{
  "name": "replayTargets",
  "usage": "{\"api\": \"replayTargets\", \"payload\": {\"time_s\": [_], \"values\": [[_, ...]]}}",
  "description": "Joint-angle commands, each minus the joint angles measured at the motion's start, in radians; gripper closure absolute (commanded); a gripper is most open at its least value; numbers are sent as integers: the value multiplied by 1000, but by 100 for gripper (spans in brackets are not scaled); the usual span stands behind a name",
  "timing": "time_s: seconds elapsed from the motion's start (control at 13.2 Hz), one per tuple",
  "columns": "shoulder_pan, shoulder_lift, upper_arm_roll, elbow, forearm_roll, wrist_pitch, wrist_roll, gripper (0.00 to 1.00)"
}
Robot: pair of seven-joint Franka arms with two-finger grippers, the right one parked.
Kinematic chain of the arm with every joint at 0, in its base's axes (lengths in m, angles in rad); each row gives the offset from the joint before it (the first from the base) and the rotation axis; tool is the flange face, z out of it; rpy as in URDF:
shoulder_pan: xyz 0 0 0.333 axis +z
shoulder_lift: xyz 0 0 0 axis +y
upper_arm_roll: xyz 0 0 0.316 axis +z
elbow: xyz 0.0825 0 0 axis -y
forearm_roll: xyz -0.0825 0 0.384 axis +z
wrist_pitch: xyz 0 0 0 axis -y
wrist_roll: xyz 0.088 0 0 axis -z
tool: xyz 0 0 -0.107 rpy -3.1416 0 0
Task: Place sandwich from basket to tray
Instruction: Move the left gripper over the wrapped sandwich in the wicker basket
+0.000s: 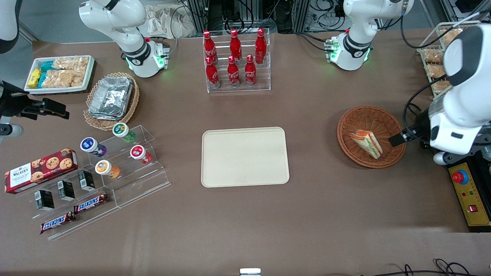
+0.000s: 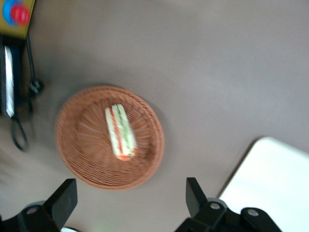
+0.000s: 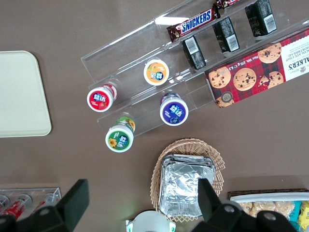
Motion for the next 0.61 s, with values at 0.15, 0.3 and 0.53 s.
{"api": "replayTargets", "payload": {"time_s": [0.15, 0.3, 0.53], "values": [[4, -49, -11, -279, 17, 188, -278, 0], [3, -89, -17, -453, 49, 357, -318, 0], [7, -95, -14, -650, 61, 563, -348, 0]]}}
